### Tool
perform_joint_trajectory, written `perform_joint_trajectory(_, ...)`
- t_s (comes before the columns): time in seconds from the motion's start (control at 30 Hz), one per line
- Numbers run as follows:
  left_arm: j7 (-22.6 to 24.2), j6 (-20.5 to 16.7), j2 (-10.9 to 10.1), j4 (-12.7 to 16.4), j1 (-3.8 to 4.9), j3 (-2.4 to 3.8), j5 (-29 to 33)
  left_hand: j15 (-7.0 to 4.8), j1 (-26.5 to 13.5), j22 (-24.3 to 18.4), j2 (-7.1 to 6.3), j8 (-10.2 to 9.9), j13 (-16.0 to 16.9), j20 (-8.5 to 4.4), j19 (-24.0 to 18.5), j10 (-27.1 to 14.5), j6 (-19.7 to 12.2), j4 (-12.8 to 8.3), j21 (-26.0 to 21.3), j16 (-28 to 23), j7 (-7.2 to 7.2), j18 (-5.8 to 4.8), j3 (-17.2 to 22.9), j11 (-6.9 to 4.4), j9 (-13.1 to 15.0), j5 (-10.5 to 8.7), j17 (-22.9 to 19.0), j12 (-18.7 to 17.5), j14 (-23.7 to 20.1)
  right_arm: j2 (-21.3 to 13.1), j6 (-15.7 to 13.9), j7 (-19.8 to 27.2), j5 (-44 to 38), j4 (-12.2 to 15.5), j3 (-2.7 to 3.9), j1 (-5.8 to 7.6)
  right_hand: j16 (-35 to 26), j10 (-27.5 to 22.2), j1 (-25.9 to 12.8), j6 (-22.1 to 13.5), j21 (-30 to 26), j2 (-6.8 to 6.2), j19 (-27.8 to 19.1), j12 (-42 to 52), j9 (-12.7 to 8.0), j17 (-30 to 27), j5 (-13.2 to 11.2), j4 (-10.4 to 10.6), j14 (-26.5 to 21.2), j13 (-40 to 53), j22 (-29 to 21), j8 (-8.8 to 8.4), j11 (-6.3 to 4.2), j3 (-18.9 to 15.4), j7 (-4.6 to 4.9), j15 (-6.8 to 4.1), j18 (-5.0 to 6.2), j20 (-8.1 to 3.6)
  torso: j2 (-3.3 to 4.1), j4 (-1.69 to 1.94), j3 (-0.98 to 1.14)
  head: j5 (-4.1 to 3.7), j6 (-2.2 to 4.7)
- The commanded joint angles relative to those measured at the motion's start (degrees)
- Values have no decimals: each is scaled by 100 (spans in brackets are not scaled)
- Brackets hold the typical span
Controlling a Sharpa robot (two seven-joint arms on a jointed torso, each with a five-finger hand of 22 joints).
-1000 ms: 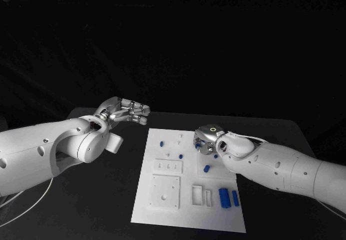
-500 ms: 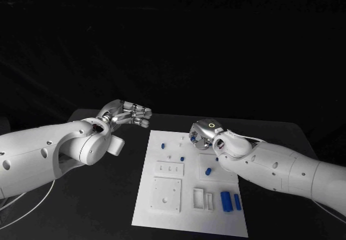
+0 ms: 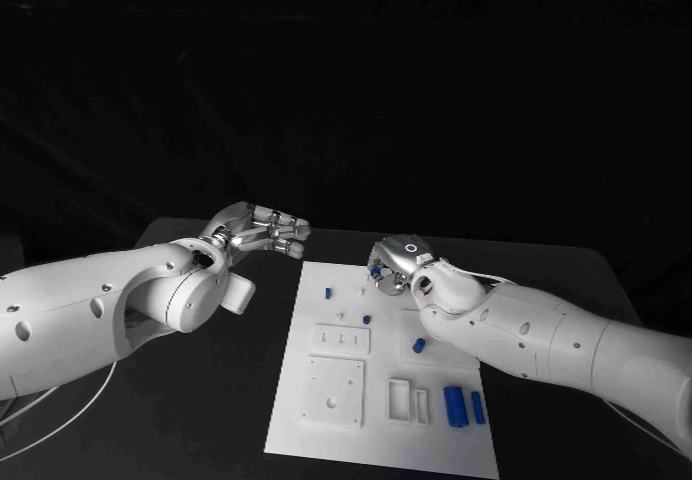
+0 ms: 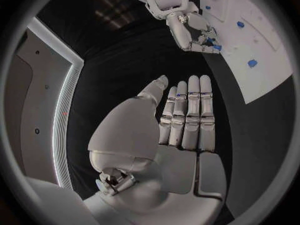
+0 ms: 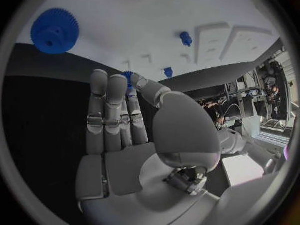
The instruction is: Assemble the parts on the task board
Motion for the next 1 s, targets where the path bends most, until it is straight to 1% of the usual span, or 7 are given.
perform_joint_trajectory(0.03, 19, 71, 16, 17, 8, 5, -19, -6, -16, -8, -20, -29, 8, -6, 24, -37, -41, 2, -20, -9, -7, -49, 24, -18, 9, 2, -5, -19, -22, 71, -118, -38, -96, -79, 2, 1, 15, 221, 38, 41, -60, -13, 45, 12, 3, -7, 1, -20, -4, 5, 54, 2, -206, 25, 12, -28, 17, 0, 27, 41, -26, -12, 18)
perform_joint_trajectory(0.13, 17, 68, 14, 35, 10, 7, -19, -6, -16, -8, -20, -29, 8, -6, 24, -37, -41, 2, -20, -9, -7, -49, 24, -18, 9, 2, -5, -19, -22, 137, -111, -27, -100, -150, 2, 1, 15, 221, 38, 41, -60, -13, 45, 12, 3, -7, 1, -20, -4, 5, 54, 2, -206, 25, 12, -28, 17, 0, 51, 67, -40, -27, 21)
perform_joint_trajectory(0.17, 16, 66, 10, 42, 11, 8, -19, -6, -15, -8, -20, -29, 8, -6, 24, -37, -41, 2, -21, -9, -7, -49, 24, -18, 9, 2, -5, -19, -22, 151, -110, -25, -101, -165, 2, 1, 21, 216, 36, 37, -227, -9, 109, 12, 2, -23, 1, -22, -2, 4, 214, 1, -204, 20, 13, -27, 11, -1, 58, 70, -44, -30, 25)
perform_joint_trajectory(0.33, 11, 67, -3, 78, 33, 10, -19, -7, -8, -6, -22, -28, 8, -6, 24, -37, -41, -6, -23, -9, -7, -48, 27, -17, 9, 1, -6, -19, -21, 210, -121, -20, -104, -241, 2, 0, 21, 216, 36, 37, -227, -9, 109, 12, 2, -23, 1, -22, -2, 4, 214, 1, -204, 20, 13, -27, 11, -1, 103, 90, -57, -48, 53)
perform_joint_trajectory(0.47, 10, 71, -1, 95, 63, 11, -20, -7, -8, -6, -22, -28, 8, -6, 24, -37, -41, -6, -23, -9, -7, -48, 27, -17, 9, 1, -6, -19, -21, 243, -122, -14, -104, -292, 2, 0, 21, 216, 36, 37, -227, -9, 109, 12, 2, -23, 1, -22, -2, 4, 214, 1, -204, 20, 13, -27, 11, -1, 130, 105, -77, -51, 72)
perform_joint_trajectory(0.7, 7, 75, -3, 123, 94, 12, -23, -7, -8, -6, -22, -28, 8, -6, 24, -37, -41, -6, -23, -9, -7, -48, 27, -17, 9, 1, -6, -19, -21, 253, -91, -7, -105, -341, 2, -1, 25, 216, 34, 38, -320, -14, 141, 12, 3, -28, 6, -26, -6, 5, 311, 2, -204, 32, 13, -29, 13, -1, 157, 129, -84, -54, 65)
perform_joint_trajectory(1.0, 0, 74, -42, 145, 114, 12, -36, -5, -9, 1, -29, -29, 8, -5, 22, -40, -44, -9, -27, -12, -5, -49, 23, -15, 9, -1, -11, -20, -23, 179, -51, -56, -129, -312, 1, -1, 27, 218, 37, 39, -342, -14, 149, 12, 3, -28, 15, -31, -6, 5, 337, 2, -204, 39, 12, -32, 15, -4, 166, 122, -90, -43, 64)
